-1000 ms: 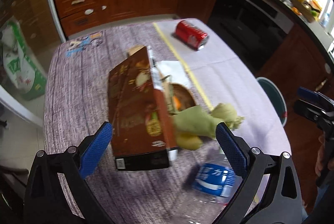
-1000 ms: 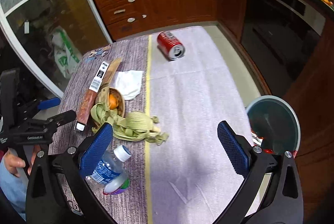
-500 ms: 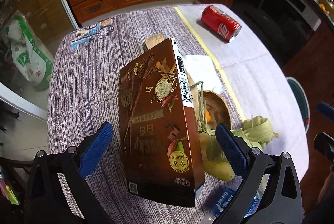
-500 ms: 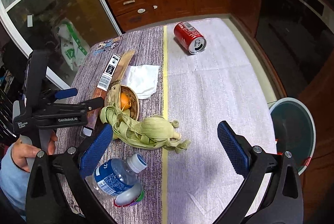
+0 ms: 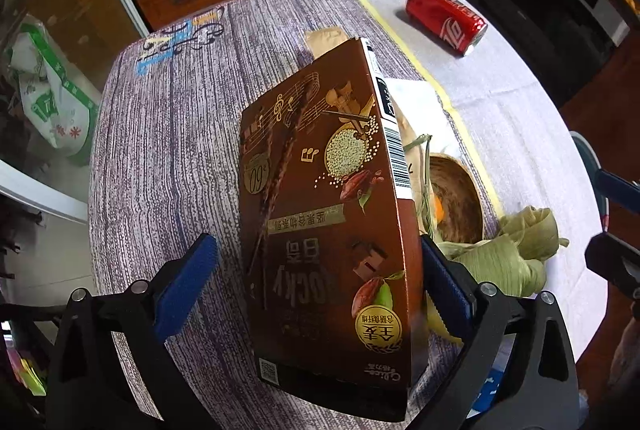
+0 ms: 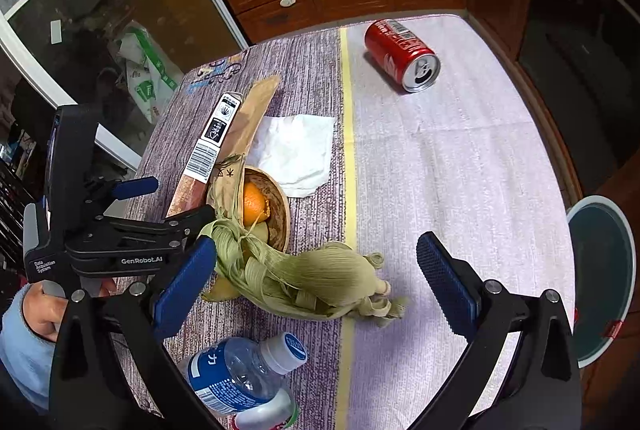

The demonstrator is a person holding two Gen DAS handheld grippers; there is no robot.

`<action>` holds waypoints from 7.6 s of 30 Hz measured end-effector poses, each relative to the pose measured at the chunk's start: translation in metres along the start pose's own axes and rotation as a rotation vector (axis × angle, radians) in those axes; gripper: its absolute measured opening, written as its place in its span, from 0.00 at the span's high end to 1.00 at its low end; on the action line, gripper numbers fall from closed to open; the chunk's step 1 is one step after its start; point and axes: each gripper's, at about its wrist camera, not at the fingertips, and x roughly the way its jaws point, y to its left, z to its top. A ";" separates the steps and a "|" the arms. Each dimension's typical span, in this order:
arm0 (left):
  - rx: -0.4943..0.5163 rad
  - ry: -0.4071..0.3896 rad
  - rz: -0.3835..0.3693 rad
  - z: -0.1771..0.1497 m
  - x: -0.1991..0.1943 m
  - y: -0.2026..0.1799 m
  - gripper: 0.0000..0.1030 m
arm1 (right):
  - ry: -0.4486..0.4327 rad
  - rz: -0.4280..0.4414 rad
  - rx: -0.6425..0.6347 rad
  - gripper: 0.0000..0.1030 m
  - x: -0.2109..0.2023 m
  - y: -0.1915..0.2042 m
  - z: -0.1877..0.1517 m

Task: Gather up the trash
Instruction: 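Grasp the long brown snack stick box with the left tool, then grasp the tan paper strip with the right tool while the left tool holds the box, then carry the box and paper strip over the teal bin and open both tools, then move both tools back over the table toward the water bottle, then grasp the clear water bottle with the left tool while the right tool grasps the white plastic cup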

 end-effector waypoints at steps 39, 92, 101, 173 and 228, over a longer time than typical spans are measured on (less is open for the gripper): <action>-0.096 -0.069 -0.162 -0.026 -0.006 0.082 0.78 | 0.168 -0.003 -0.130 0.38 0.094 0.073 0.075; 0.340 -0.196 -0.386 -0.003 -0.110 -0.254 0.84 | -0.196 -0.091 0.343 0.94 -0.148 -0.211 -0.077; 0.424 -0.111 -0.397 0.011 -0.072 -0.319 0.84 | -0.090 -0.128 0.482 0.91 -0.114 -0.282 -0.111; 0.397 -0.089 -0.360 -0.032 -0.080 -0.279 0.05 | -0.024 -0.134 0.446 0.06 -0.117 -0.234 -0.111; 0.291 0.035 -0.255 -0.139 -0.031 -0.070 0.05 | 0.161 -0.069 0.161 0.94 -0.009 -0.015 -0.133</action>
